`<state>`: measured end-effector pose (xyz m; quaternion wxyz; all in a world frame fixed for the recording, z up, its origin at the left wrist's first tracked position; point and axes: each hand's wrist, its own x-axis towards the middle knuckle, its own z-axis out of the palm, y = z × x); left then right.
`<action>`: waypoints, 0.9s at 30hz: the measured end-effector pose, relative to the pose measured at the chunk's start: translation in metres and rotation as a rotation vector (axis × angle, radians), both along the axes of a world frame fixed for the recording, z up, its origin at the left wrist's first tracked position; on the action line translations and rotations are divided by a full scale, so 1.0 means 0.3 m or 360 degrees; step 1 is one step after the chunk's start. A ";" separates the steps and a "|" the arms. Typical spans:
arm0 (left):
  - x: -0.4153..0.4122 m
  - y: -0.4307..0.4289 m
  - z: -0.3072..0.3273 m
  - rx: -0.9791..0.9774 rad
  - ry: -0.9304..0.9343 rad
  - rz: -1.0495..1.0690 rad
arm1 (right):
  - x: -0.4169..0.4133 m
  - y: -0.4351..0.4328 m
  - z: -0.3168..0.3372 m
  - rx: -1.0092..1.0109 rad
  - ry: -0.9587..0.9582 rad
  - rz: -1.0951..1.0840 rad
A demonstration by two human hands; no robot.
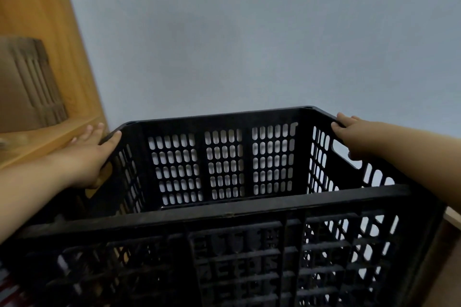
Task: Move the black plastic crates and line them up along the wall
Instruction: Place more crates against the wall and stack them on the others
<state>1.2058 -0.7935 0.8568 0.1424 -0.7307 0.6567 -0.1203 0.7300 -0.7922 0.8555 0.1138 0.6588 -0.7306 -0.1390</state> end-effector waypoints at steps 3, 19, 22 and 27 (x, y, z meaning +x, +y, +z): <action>-0.007 0.002 0.001 0.0002 -0.0024 0.0001 | 0.002 0.010 0.009 -0.0005 -0.0023 0.0030; -0.021 0.004 0.014 0.0076 0.0033 0.0004 | -0.009 -0.009 -0.009 -0.0003 -0.0044 -0.0020; -0.024 0.004 0.015 0.0081 0.0038 0.0019 | -0.001 -0.009 -0.006 0.0003 -0.0082 -0.0028; -0.018 -0.010 0.010 0.0074 -0.0031 0.0015 | 0.004 -0.014 -0.001 0.0016 -0.0074 -0.0014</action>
